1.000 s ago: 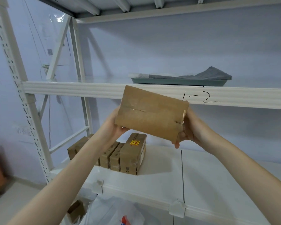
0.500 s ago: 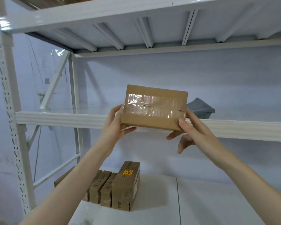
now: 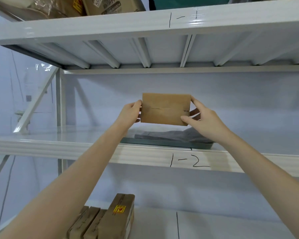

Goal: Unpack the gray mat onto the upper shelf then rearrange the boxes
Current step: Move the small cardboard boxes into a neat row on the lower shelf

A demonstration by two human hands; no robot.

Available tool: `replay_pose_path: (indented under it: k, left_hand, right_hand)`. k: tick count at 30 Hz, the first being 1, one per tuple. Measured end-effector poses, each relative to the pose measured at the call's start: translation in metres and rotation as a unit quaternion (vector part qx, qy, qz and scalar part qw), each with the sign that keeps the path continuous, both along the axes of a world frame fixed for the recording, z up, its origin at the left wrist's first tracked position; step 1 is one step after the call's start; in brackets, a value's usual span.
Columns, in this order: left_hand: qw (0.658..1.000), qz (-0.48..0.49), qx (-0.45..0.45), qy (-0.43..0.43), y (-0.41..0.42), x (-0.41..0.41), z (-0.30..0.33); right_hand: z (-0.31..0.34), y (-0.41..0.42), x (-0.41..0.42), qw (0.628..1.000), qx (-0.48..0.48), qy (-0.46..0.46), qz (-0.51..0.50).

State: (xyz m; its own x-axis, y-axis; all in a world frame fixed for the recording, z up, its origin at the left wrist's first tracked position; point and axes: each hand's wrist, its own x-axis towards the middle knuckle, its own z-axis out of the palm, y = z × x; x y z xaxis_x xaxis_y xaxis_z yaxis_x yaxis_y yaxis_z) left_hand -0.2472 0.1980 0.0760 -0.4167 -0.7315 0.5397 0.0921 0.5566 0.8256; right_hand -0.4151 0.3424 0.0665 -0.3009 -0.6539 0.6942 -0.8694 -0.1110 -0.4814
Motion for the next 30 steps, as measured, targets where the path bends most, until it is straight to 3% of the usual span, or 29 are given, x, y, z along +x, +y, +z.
replay_pose_path:
  k: [6, 12, 19, 24, 30]
  left_hand:
    - [0.982, -0.033, -0.026, -0.184, -0.011, -0.003, -0.005]
    - [0.968, -0.037, -0.056, -0.241, -0.025, -0.003, -0.017]
    - [0.965, -0.024, -0.115, -0.236, -0.027, -0.003, -0.014]
    - [0.958, 0.033, -0.21, -0.193, -0.021, 0.008, -0.02]
    - [0.936, 0.116, -0.271, -0.194, -0.012, 0.055, -0.029]
  right_hand:
    - [-0.003, -0.02, -0.01, 0.993, 0.118, -0.025, -0.016]
    - [-0.008, -0.029, -0.017, 0.989, 0.145, -0.016, -0.033]
    - [-0.004, -0.018, -0.02, 0.992, 0.121, -0.023, -0.028]
    - [0.005, -0.005, 0.002, 0.999, 0.02, 0.024, 0.014]
    - [0.002, -0.009, 0.056, 0.989, -0.006, 0.105, 0.106]
